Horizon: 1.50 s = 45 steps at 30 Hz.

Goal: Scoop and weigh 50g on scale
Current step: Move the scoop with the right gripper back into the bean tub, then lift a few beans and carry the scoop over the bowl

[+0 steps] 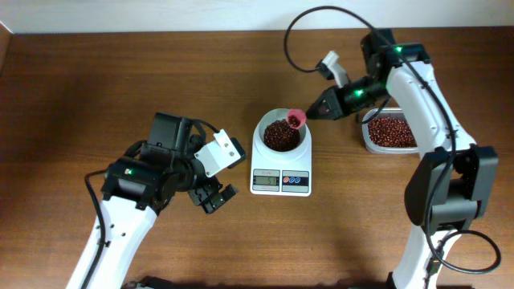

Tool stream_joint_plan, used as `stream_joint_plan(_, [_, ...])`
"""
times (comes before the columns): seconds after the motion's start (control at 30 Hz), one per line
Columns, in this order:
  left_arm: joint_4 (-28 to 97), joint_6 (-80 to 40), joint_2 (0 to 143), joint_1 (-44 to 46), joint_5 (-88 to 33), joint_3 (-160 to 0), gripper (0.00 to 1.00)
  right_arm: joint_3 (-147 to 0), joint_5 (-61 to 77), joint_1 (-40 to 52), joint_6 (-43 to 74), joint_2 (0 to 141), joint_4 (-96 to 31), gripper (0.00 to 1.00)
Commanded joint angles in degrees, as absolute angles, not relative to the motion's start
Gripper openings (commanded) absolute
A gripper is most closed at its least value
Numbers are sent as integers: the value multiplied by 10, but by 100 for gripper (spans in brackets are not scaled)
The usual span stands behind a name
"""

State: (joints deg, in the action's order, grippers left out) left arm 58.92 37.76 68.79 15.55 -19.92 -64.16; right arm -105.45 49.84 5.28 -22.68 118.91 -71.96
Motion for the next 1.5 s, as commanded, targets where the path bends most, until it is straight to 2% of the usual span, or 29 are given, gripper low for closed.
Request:
stream_joint_plan(0.0, [588,382,682,152,-201,-652,99,-1068,523,19,-229,1194,-720,4])
stream_joint_plan(0.37, [588,382,682,152,-201,-652,99,-1068,513,-132,-237,1194,-729,4])
stream_joint_plan(0.67, [588,382,682,152,-201,-652,99,-1083,332,-236,-253,1180,-822,4])
stream_joint_plan(0.83, [588,382,682,152,-201,-652,99,-1171,164,-184,-229,1179,-857,4])
stream_joint_plan(1.03, [588,382,682,152,-201,-652,99,-1179,-107,-68,-199,1179,-828,4])
stream_joint_plan(1.1, [588,382,682,152,-201,-652,99,-1181,-149,-38,-188,1179,-815,4])
stream_joint_plan(1.23, [588,382,682,152,-201,-652,99,-1232,-99,-11,-175,1179,-806,4])
stream_joint_plan(1.33, [588,382,682,152,-201,-652,99,-1301,131,-13,-230,1179,-802,4])
stream_joint_plan(1.37, [588,382,682,152,-201,-652,99,-1312,247,-13,-259,1179,-790,4])
stream_joint_plan(1.47, [588,382,682,152,-201,-652,99,-1309,352,2,-269,1187,-781,4])
